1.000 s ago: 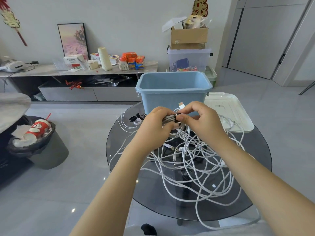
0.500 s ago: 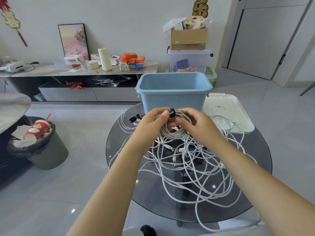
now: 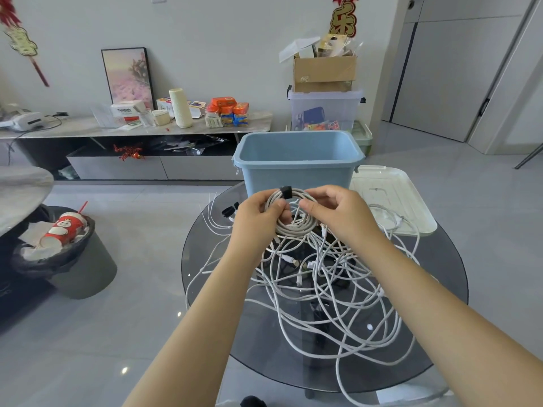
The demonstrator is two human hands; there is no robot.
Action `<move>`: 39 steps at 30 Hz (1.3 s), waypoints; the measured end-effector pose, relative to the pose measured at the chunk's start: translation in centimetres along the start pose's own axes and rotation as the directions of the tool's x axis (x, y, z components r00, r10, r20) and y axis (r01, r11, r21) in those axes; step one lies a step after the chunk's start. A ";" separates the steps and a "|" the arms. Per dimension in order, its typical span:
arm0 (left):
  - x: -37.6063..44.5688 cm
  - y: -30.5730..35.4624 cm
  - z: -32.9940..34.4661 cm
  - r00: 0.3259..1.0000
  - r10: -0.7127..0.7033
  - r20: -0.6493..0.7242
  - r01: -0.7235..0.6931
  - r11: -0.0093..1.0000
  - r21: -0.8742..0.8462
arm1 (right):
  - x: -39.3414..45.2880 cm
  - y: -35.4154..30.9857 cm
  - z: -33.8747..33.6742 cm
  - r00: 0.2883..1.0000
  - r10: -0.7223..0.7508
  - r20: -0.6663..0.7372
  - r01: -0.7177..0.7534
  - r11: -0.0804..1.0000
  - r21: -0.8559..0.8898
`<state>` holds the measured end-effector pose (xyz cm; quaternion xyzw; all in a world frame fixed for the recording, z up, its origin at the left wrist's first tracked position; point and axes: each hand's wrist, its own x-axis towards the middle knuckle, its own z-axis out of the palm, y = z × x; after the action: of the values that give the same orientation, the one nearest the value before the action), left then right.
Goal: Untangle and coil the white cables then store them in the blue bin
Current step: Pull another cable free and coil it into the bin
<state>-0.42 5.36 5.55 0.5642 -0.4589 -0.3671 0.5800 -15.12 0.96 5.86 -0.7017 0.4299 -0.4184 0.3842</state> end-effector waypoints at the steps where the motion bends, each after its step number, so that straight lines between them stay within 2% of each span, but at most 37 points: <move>1: 0.2 0.2 0.1 1.000 0.016 -0.006 -0.016 0.999 0.036 | 0.4 -0.2 -0.2 1.000 0.012 -0.015 -0.012 1.000 0.013; 4: 1.5 1.5 0.1 0.999 0.047 0.016 -0.049 0.980 0.191 | 2.2 -1.1 -0.8 0.997 0.036 -0.075 -0.031 0.997 0.065; 7: 4.3 3.8 0.1 0.997 0.058 0.050 -0.070 0.956 0.286 | 5.2 -2.0 -1.6 0.993 -0.007 -0.118 0.012 0.999 0.044; 11: 9.9 6.2 0.9 0.988 0.156 -0.016 -0.146 0.951 0.274 | 11.3 -2.7 -2.4 0.986 -0.078 -0.147 0.081 0.996 0.020; 13: 12.7 6.3 1.6 0.986 0.156 -0.060 -0.133 0.951 0.280 | 14.4 -2.5 -2.3 0.983 -0.104 -0.153 0.103 0.995 -0.015; 16: 16.0 5.5 2.3 0.988 0.110 -0.105 -0.072 0.945 0.318 | 17.8 -1.3 -1.4 0.990 -0.049 -0.133 0.038 0.996 -0.084; 21: 18.3 3.3 2.1 0.997 0.065 -0.052 -0.028 0.849 0.528 | 20.4 1.8 0.1 0.996 0.087 -0.029 -0.092 0.960 -0.263; 26: 18.7 2.4 1.8 0.998 0.033 -0.061 0.007 0.823 0.568 | 20.5 3.0 1.0 0.995 0.092 0.023 -0.082 0.958 -0.275; 34: 13.9 3.7 2.2 0.991 0.121 -0.063 -0.063 0.818 0.572 | 15.0 0.3 -0.2 0.998 0.002 -0.066 -0.016 0.977 -0.212; 39: 8.6 3.7 2.5 0.990 0.136 -0.031 -0.101 0.856 0.507 | 8.6 -0.7 -0.7 0.996 -0.027 -0.086 0.016 0.992 -0.126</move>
<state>-0.45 -3.19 10.05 0.6786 -0.5532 -0.1792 0.4487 -13.13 -6.88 8.99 -0.7098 0.4643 -0.4252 0.3158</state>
